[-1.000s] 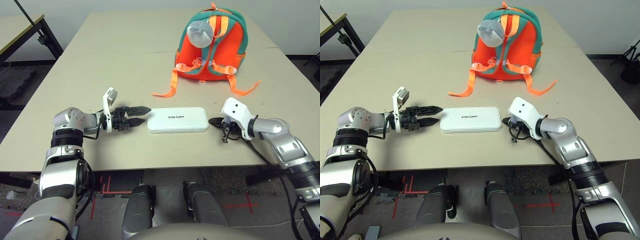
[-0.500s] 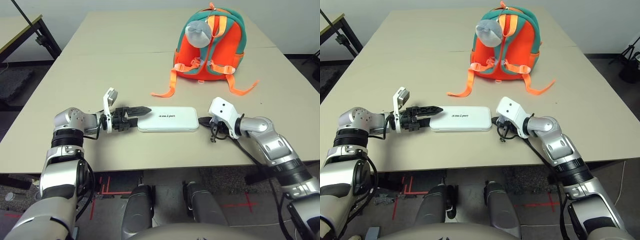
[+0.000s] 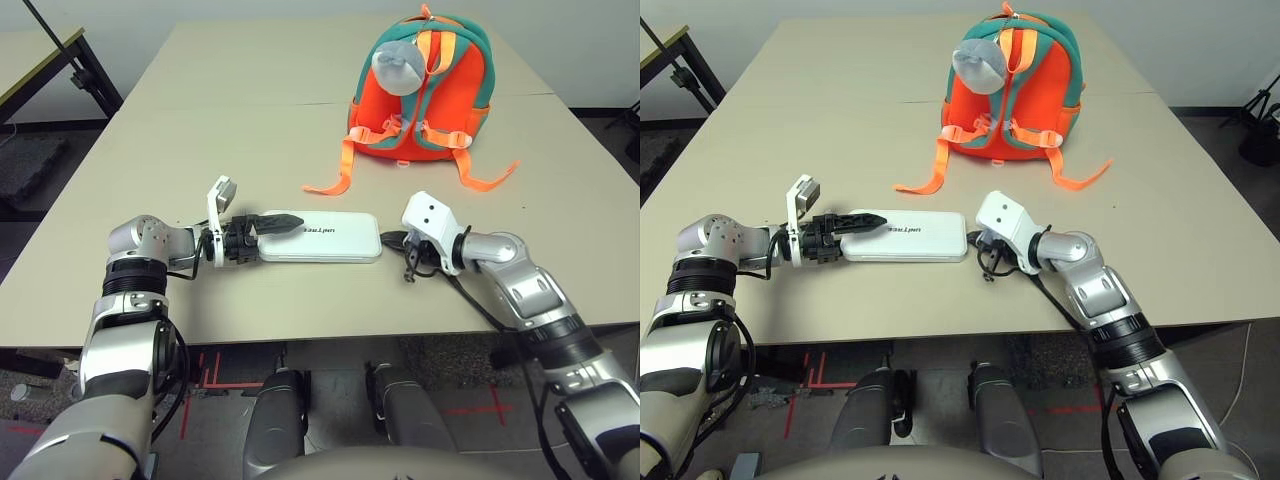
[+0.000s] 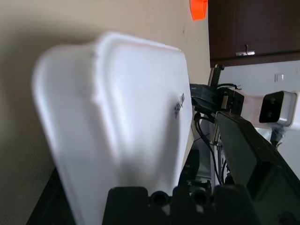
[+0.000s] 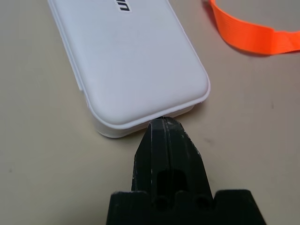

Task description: Put the pencil case into the backpack and zip it.

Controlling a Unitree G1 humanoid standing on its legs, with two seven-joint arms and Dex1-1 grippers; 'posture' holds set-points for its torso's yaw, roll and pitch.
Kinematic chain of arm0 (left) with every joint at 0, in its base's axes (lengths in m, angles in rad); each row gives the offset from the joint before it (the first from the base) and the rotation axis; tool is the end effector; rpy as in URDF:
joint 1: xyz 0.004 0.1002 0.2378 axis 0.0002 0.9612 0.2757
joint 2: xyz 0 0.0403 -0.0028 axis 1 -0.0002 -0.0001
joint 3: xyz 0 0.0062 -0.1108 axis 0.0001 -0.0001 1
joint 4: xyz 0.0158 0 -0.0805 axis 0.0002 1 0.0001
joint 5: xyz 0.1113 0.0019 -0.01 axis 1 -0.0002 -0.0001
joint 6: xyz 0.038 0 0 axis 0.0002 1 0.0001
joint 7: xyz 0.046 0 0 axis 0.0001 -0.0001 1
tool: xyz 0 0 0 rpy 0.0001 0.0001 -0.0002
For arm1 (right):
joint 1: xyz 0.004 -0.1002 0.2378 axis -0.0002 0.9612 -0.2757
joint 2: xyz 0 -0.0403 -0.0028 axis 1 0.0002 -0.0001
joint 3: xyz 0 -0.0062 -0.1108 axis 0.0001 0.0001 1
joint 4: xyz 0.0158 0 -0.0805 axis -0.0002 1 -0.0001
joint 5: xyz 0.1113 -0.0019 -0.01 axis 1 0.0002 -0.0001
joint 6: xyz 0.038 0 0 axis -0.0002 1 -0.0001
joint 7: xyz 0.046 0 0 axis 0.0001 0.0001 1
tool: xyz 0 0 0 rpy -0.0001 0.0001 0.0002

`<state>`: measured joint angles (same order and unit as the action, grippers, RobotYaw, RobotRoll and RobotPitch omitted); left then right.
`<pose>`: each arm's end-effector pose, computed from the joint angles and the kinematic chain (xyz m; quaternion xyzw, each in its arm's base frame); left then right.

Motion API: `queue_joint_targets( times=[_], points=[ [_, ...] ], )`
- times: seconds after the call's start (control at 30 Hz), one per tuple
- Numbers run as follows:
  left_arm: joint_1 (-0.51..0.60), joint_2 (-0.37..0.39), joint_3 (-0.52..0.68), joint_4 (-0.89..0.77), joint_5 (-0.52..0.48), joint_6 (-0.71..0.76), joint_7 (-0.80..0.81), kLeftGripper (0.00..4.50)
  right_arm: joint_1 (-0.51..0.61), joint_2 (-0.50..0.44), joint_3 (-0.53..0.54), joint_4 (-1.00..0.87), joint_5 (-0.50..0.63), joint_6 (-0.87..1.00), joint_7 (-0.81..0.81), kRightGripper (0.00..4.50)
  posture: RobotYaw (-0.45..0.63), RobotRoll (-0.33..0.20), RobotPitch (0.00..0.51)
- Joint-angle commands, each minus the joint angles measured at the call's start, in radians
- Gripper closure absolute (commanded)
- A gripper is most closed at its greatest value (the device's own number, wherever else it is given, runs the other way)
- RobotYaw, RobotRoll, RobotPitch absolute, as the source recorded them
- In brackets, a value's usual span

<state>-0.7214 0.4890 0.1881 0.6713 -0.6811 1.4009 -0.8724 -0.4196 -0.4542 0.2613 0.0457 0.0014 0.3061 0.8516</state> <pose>0.3080 0.2501 0.1004 -0.4202 0.4167 -0.3702 0.7161 0.2864 -0.1693 0.1127 -0.2450 0.1006 0.4787 0.8371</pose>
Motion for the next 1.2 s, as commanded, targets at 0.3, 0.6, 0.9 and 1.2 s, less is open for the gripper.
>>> queue_joint_targets(
  times=[0.3, 0.6, 0.9, 1.2],
  points=[
    [0.03, -0.016, -0.018, 0.008, 0.033, -0.026, 0.007, 2.07, -0.026, 0.006, 0.009, 0.003, -0.002, -0.022, -0.01, 4.5, -0.15, 0.0, 0.107],
    [0.014, -0.026, 0.034, -0.002, 0.026, -0.077, 0.022, 3.15, -0.021, -0.005, 0.003, 0.019, -0.016, -0.034, -0.018, 4.32, -0.15, 0.0, 0.107],
    [-0.072, -0.012, 0.163, -0.085, -0.045, -0.092, 0.055, 3.16, -0.05, -0.028, -0.044, 0.068, 0.007, -0.017, -0.024, 1.31, -0.15, 0.0, 0.109],
    [-0.128, -0.015, 0.351, -0.3, -0.216, -0.108, 0.077, 3.16, -0.122, 0.05, -0.325, 0.086, 0.212, 0.175, -0.18, 0.0, -0.14, 0.0, 0.107]
  ],
)
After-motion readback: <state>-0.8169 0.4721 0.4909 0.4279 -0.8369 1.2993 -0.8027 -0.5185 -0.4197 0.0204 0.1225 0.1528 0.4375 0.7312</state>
